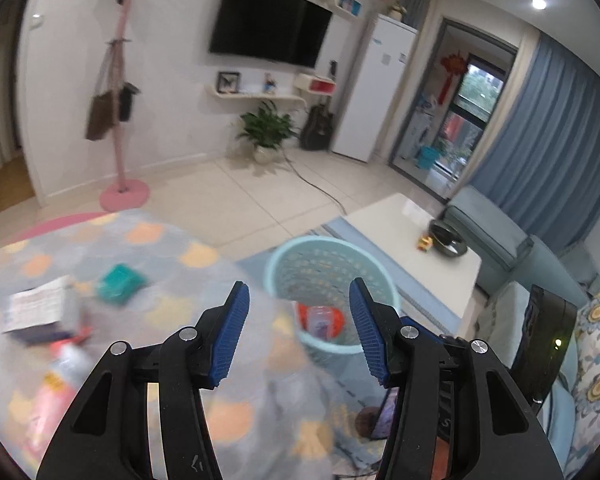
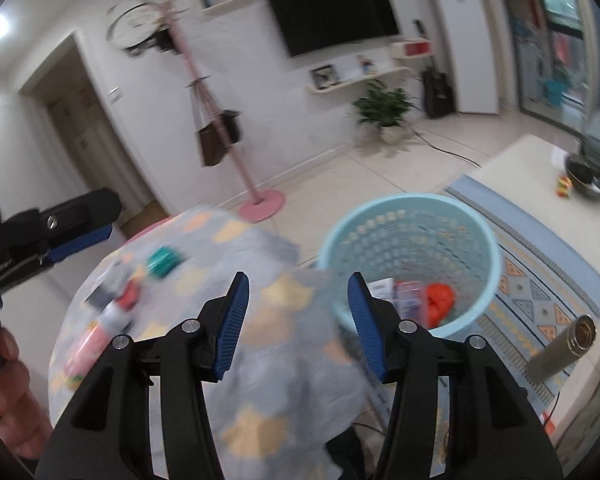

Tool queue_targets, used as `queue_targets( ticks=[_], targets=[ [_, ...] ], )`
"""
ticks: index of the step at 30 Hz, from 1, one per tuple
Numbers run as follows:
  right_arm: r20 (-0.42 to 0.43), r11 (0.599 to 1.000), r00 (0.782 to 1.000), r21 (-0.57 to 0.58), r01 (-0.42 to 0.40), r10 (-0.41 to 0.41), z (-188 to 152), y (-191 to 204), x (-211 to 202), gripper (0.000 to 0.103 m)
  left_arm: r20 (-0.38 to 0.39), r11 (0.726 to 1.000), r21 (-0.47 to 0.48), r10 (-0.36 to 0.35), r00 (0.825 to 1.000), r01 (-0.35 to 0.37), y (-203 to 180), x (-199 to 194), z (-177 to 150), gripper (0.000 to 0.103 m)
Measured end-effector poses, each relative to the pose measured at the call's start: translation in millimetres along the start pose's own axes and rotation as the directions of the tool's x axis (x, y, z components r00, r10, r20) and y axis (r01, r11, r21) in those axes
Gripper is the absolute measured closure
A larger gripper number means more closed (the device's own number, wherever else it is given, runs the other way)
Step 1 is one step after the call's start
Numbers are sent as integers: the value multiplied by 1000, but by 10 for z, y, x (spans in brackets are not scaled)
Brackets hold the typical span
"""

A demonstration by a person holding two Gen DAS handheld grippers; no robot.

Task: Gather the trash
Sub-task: 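Move the left tool to the pink yogurt bottle while the right tool approaches the orange snack packet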

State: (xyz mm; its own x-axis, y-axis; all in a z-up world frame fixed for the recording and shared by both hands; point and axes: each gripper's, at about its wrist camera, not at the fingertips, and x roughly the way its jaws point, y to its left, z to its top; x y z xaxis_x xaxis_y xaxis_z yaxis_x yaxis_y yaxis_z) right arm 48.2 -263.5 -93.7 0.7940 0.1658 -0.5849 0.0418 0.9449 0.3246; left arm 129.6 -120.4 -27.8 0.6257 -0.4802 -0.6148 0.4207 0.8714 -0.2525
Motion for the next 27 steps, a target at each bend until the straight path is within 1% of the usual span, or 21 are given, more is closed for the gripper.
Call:
queue_targets(
  ticks=[5,7,11,14,15,16,18,20,21,23,25,27],
  targets=[
    [-39,989,995,-115,-94,90,-203,599,-84,55,34,996,-60,68,997,-66,403,-454,-152,52],
    [-69,979,989,-151,-138,129,-302,819,-77,55,43,990,-88,112,993,-108,596,-615,-220,52],
    [-122,960,980,-213,-180,157,-500,1163,-25,55,40,974,-140,184,982,-177,980,-837,-375,52],
    [-177,944,966,-237,-230,191,-678,1389,34,54,10,961,-171,222,975,-217,1284,-897,-508,48],
    [-195,938,959,-241,-248,204,-732,1441,52,49,-7,954,-172,248,969,-246,1368,-887,-569,46],
    [-212,934,953,-242,-264,214,-784,1505,70,42,-24,949,-167,266,964,-267,1438,-875,-605,45],
    [-249,924,939,-242,-297,237,-921,1607,80,34,-74,941,-151,294,953,-302,1586,-799,-696,41],
    [-285,912,926,-254,-323,248,-1083,1702,82,29,-121,932,-146,317,941,-332,1736,-709,-787,39],
    [-305,905,920,-269,-330,245,-1178,1754,84,27,-136,929,-145,322,937,-340,1808,-682,-854,38],
    [-327,899,916,-288,-331,232,-1326,1822,90,25,-170,933,-135,309,936,-333,1936,-628,-954,36],
    [-356,894,906,-293,-341,229,-1472,1870,105,23,-207,940,-117,294,933,-322,2001,-537,-1028,36],
    [-380,891,900,-304,-338,213,-1609,1912,125,22,-223,941,-114,287,932,-318,2020,-489,-1072,36]
  ],
)
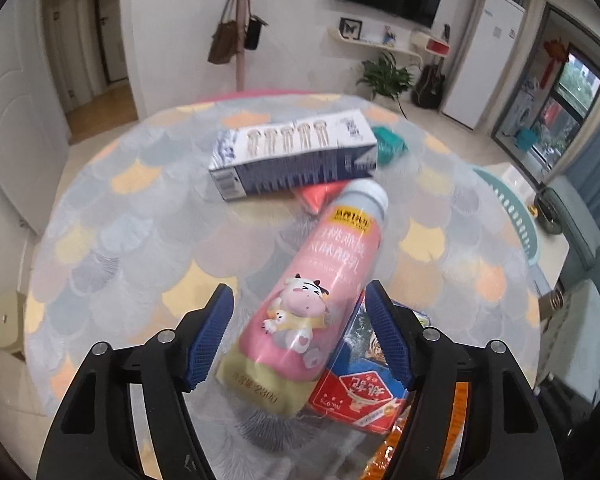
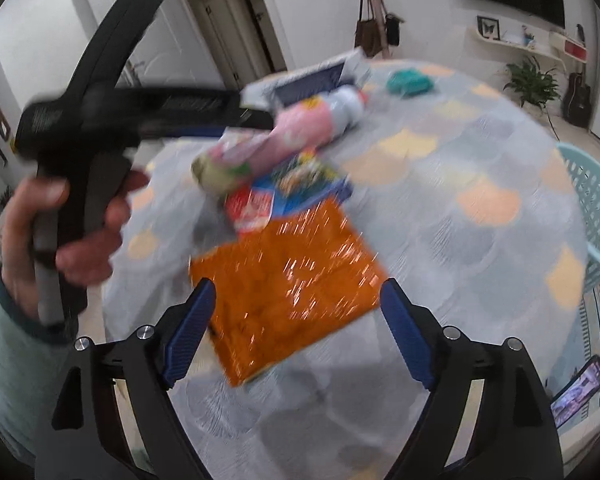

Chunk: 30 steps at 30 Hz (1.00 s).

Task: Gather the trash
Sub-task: 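Move the left tool to the pink yogurt bottle while the right tool approaches the orange snack packet, then grasp the pink yogurt bottle with the left tool while the right tool grasps the orange packet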

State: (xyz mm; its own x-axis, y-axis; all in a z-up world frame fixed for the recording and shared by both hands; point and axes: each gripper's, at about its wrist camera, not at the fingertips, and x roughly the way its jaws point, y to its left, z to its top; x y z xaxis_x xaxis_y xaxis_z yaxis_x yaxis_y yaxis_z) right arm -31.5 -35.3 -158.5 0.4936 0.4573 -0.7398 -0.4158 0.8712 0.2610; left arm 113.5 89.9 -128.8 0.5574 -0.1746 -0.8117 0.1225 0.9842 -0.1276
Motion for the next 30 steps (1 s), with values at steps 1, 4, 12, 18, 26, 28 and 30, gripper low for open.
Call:
queue_targets(
  ticks=[1,4,12,18,26,28,30],
  targets=[
    [-12,1000,1000,-7,4,-4,-42,41,38,22,-10,1000,0,4,1000,-4,1,42,-2,36],
    [-31,999,999,-25,21,-22,-100,138,105,21,-34,1000,12,14,999,-14,-9,156,-1,36],
    [3,972,983,-144,184,-185,-150,287,149,21,-51,1000,7,-12,999,12,6,217,-25,39],
    [12,982,985,-71,175,-175,-62,-129,40,67,-52,999,12,-40,998,41,-1,165,-62,45],
    [20,986,986,28,164,-164,41,-450,-54,73,-42,998,-14,-63,997,62,-5,94,-88,51],
    [15,989,989,42,144,-145,100,-451,-47,68,-39,998,-28,-61,997,59,13,62,-108,52],
    [12,991,992,38,127,-127,168,-417,-25,48,-37,997,-41,-63,997,61,42,31,-134,53]
  ],
)
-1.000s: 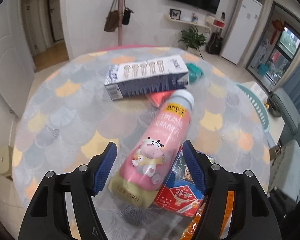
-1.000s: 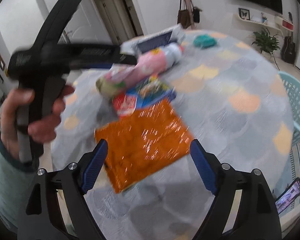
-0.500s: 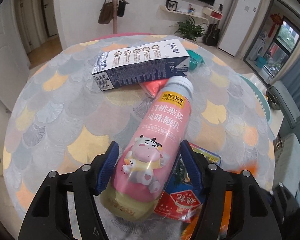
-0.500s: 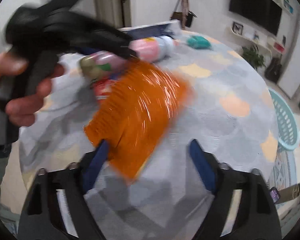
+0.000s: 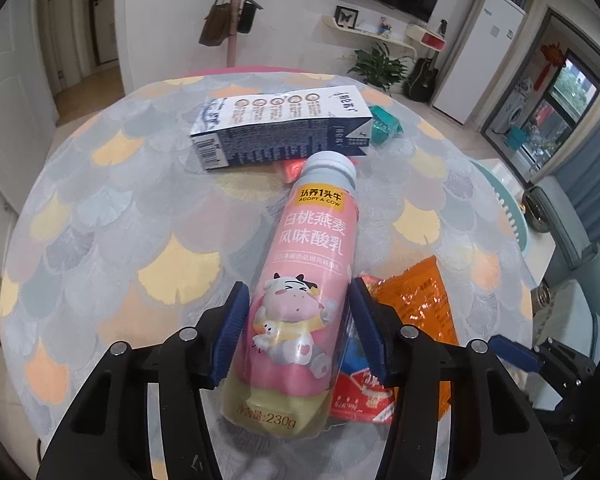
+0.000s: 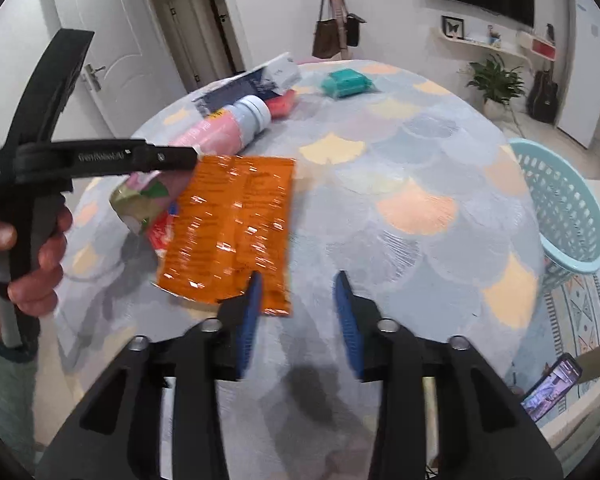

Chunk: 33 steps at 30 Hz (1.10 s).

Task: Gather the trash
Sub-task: 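Grasp the pink yogurt bottle with the left tool while the right tool grasps the orange packet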

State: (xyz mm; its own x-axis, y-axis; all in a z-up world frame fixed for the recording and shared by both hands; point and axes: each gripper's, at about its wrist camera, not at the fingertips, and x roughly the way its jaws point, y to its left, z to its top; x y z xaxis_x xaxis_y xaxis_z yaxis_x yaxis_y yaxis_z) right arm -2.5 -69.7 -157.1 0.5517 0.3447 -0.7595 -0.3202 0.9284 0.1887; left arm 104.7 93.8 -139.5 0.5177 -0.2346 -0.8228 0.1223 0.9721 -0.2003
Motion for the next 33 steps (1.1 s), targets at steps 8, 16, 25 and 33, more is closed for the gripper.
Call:
queue_targets(
  ticks=[8,16,25,33],
  targets=[
    [-42,993,994,55,-103,105,320,213,314,28,17,999,-52,7,1000,-7,211,-246,-218,53],
    [-92,996,992,10,-90,90,376,358,492,38,6,998,-53,13,1000,-13,336,-266,-281,53],
    [-64,988,987,50,-144,147,343,208,401,60,-12,998,3,65,998,-65,159,-159,-252,48],
    [0,988,992,90,-122,123,332,-57,174,66,0,999,-1,48,999,-48,72,-158,-264,55]
  ],
)
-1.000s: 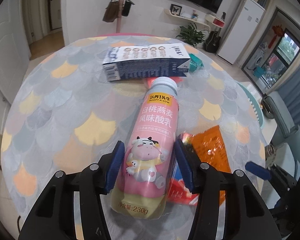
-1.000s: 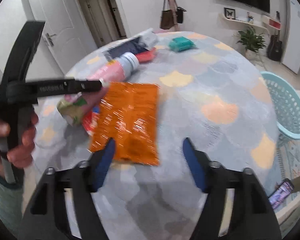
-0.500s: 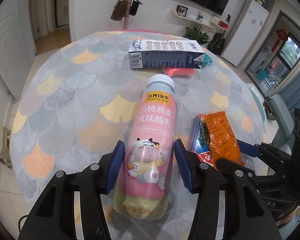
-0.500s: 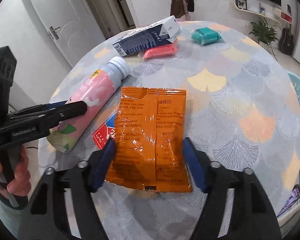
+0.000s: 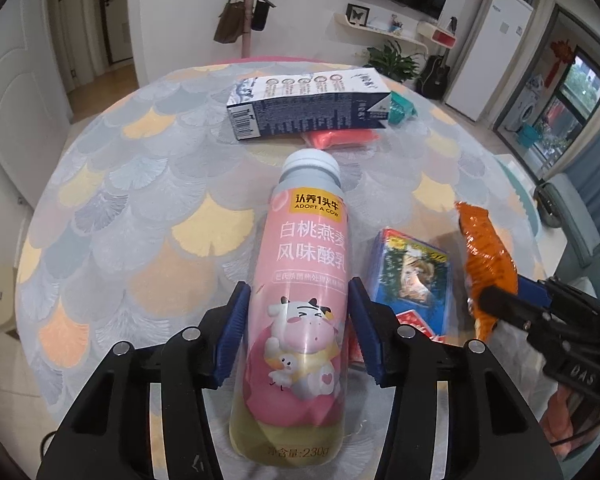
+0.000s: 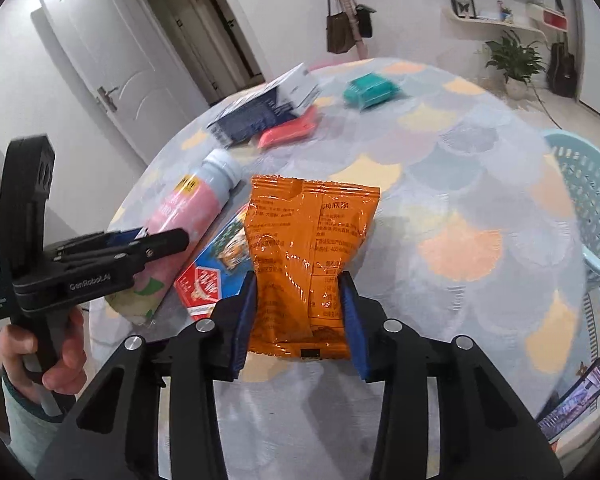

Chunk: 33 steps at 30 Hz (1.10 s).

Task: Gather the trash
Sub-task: 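Grasp the pink yogurt bottle with the left tool while the right tool grasps the orange packet, then carry the yogurt bottle and orange packet over the light-blue basket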

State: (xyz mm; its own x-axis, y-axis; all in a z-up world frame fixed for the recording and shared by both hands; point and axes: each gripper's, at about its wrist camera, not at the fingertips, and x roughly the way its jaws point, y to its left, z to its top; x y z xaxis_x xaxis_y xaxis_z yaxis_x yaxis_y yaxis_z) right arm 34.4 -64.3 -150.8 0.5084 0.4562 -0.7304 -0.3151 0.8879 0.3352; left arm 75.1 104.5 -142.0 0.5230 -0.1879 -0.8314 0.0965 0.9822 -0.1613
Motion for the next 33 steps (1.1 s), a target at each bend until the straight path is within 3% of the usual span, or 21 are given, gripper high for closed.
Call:
queue_targets(
  ticks=[8,16,24,33],
  targets=[
    [71,998,995,29,64,-66,59,-269,-274,66,72,999,34,-42,996,40,-219,-214,107,56],
    [152,991,980,39,126,-130,107,-498,-569,66,136,989,88,-129,982,118,-662,-339,343,56],
    [237,972,942,62,229,-237,190,-791,-897,66,176,969,177,-206,963,175,-1355,-364,664,56],
    [299,944,903,206,256,-310,291,-1451,-1269,66,188,933,280,-283,940,225,-2179,-282,999,56]
  ],
)
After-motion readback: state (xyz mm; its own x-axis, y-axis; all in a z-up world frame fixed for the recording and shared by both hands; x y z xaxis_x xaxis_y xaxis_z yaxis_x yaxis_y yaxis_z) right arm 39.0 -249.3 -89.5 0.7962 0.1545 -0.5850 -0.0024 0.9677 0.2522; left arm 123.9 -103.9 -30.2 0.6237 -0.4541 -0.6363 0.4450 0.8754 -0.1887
